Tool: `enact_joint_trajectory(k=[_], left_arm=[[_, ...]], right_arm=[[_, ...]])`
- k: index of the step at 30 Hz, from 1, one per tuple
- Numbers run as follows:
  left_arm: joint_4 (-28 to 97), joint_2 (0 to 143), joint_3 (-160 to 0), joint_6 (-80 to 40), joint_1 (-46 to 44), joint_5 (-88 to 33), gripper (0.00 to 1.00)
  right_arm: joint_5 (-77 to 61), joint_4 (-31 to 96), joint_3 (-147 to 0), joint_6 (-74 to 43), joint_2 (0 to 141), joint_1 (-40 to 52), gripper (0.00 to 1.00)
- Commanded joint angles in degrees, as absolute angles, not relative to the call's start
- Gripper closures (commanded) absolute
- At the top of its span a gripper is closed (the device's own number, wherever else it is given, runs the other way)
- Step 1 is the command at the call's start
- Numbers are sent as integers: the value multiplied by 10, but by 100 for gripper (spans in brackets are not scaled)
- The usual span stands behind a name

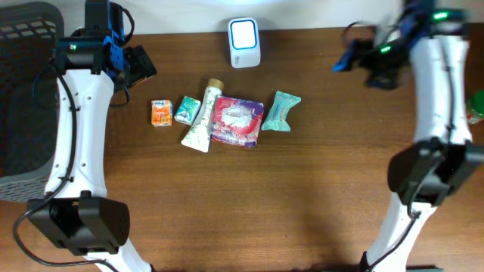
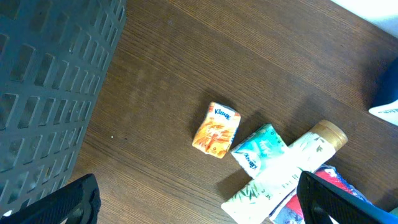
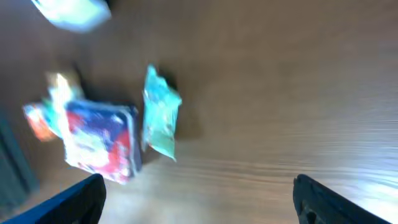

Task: Scan the item barcode
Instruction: 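Carry the jar right and set it at the table's right edge, then reach the right gripper to the mint-green wipe pack and grasp it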

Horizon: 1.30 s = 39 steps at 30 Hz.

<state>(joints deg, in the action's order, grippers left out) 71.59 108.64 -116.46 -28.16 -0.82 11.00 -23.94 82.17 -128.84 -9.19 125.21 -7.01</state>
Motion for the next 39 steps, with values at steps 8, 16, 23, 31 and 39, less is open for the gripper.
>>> enact_joint_trajectory(k=[8,16,23,31,39], left_arm=[[717,1087,-1164,-287,-8,114,1],[717,1087,-1164,-287,-8,114,1],[717,1087,-1164,-287,-8,114,1],[717,1087,-1164,-287,-8,114,1],[717,1087,-1164,-287,-8,114,1]], right_arm=[[-417,499,-948,-173,1265,20,13],[-372,344,-875,-248,1278,67,39],[-503,345,-914,-106,1269,51,96],[-526,417,-934,122,1230,41,96],[-223,572,-931,146,1233,42,96]])
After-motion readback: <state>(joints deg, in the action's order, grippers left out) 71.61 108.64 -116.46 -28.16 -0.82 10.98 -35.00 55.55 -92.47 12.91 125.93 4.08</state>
